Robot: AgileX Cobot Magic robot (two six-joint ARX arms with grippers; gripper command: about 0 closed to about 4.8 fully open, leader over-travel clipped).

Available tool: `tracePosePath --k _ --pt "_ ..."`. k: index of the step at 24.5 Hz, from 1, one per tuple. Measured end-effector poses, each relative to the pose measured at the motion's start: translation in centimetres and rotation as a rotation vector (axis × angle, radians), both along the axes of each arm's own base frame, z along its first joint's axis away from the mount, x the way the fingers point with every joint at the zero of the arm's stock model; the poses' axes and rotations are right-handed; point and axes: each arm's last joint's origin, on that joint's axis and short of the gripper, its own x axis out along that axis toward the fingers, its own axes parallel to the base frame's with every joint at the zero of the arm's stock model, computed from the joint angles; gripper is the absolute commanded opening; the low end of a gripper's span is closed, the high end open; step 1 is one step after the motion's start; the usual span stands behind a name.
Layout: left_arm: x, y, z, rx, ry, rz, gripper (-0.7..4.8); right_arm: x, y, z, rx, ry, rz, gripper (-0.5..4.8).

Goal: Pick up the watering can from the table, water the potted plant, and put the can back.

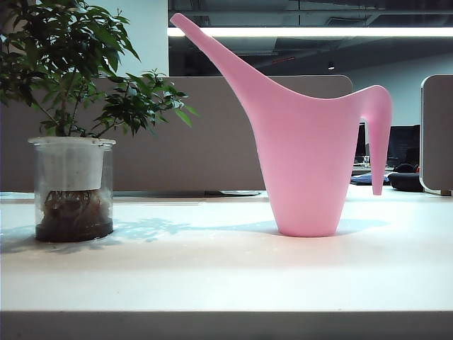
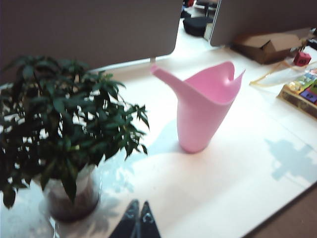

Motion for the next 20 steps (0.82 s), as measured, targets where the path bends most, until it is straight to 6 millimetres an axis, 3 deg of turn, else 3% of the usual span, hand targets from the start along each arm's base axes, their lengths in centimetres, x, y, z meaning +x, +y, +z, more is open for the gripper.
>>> tracePosePath --k 1,2,4,12,14,17,20 --pt "0.0 0.0 0.1 -0.003 -0.015 0.0 -0.05 0.4 0.0 -0.2 0.002 0.013 0.009 1.7" --pt "0.1 0.0 0.3 -0.006 -0.034 0.001 -0.05 1.0 0.1 -0.5 0.003 0.03 0.017 2.58" --pt "0.2 0.0 0.5 -0.005 -0.058 0.02 -0.05 2.0 0.2 -1.0 0.003 0.064 0.02 3.08" --pt "3.2 -0.5 0.9 0.002 -0.046 0.04 -0.05 5.1 0.5 -4.4 0.001 0.14 0.03 3.07" --pt "4.1 -0.9 0.7 0.002 -0.017 -0.007 -0.05 7.0 0.6 -6.3 -0.001 0.155 0.029 3.12" --pt "4.4 -1.1 0.7 0.002 -0.01 -0.027 -0.05 8.3 0.6 -7.7 0.0 0.14 0.03 3.82" --pt "4.8 -1.2 0.7 0.008 -0.003 -0.033 -0.05 10.2 0.7 -9.3 0.003 0.109 0.03 4.03"
